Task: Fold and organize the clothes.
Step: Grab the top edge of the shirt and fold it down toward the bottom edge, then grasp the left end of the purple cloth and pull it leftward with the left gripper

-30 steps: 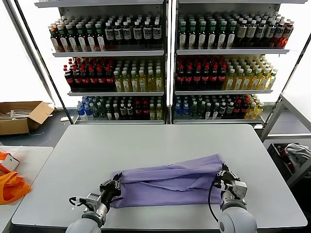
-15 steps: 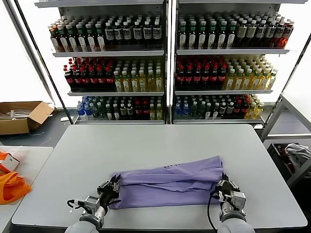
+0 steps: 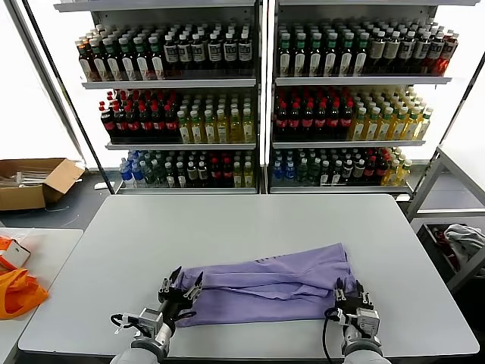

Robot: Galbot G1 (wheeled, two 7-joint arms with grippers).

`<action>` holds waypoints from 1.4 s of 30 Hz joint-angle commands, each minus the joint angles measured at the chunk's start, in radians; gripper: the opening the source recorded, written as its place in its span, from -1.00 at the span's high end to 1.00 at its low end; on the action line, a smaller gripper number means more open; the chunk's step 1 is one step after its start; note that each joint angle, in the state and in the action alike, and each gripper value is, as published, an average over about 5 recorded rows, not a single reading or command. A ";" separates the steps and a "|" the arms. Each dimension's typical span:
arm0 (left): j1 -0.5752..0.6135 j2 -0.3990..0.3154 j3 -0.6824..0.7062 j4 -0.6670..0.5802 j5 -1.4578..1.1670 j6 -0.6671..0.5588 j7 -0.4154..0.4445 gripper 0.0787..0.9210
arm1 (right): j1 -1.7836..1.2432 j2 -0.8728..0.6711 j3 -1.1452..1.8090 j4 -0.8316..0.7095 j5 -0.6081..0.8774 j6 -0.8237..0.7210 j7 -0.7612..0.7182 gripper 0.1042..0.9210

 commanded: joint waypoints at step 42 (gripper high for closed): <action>0.048 -0.112 -0.031 0.032 -0.182 0.093 -0.075 0.00 | 0.031 -0.090 0.111 0.134 0.127 -0.018 0.009 -0.76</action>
